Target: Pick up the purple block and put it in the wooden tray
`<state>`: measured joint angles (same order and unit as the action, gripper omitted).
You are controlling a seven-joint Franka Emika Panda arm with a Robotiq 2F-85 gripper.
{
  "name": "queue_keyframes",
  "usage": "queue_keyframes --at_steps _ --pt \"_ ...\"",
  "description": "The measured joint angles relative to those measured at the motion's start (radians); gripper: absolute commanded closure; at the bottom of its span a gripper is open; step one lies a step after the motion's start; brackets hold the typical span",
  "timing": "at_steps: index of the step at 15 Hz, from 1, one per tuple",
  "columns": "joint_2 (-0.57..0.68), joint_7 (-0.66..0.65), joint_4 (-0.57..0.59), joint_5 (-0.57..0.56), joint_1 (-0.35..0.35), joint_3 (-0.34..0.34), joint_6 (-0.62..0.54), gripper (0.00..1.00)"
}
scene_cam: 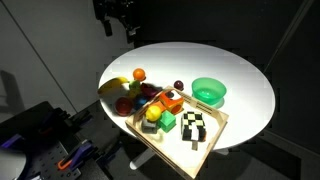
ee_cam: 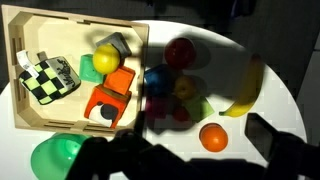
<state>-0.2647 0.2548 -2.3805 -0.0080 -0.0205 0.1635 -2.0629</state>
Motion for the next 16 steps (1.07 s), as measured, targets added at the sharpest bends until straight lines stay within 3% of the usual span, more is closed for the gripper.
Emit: queue_keyframes --at_steps 10,16 --pt "0.001 -0.002 -0.004 -0.008 -0.002 -0.021 -0.005 0.0" --pt "0.018 -0.008 -0.018 -0.036 -0.006 -0.031 -0.078 0.0"
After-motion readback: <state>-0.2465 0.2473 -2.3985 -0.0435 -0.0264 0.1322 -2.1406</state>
